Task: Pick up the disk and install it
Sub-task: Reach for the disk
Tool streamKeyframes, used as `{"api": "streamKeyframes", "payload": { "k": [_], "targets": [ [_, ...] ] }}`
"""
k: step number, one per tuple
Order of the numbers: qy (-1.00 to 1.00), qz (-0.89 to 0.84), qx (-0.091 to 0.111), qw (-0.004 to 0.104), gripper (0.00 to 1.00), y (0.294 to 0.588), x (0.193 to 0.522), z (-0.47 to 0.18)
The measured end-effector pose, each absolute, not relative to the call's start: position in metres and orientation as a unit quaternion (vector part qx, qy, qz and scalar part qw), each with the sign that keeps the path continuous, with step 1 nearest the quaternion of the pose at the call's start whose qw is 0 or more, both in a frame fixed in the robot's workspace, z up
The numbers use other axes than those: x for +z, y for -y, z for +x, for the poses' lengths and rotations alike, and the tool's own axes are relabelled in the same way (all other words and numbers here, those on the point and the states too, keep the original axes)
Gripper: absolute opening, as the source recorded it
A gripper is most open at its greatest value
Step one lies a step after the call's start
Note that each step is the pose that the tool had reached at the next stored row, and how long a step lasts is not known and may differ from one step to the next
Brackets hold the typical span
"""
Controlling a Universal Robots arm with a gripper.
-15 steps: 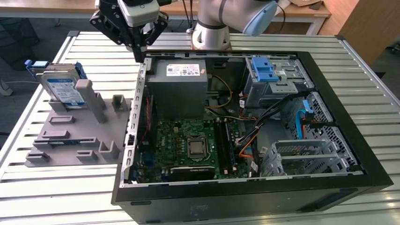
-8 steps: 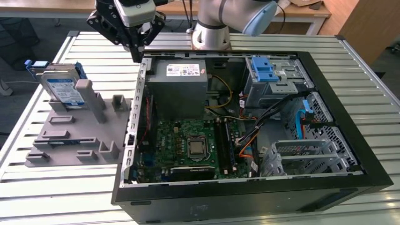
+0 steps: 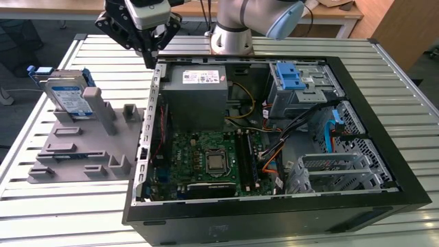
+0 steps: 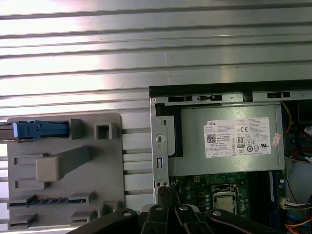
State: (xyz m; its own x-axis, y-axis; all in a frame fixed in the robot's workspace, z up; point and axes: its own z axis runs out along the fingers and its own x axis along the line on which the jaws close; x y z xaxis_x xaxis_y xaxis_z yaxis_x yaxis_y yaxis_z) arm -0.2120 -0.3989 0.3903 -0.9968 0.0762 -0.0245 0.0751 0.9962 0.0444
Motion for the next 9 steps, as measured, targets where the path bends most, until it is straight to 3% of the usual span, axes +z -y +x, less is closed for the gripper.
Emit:
{"api": "streamKeyframes", "payload": {
  "k": [9],
  "targets": [
    [-0.999, 0.038, 0.022, 0.013, 0.11, 0.3989, 0.3895, -0.2179]
  ]
}}
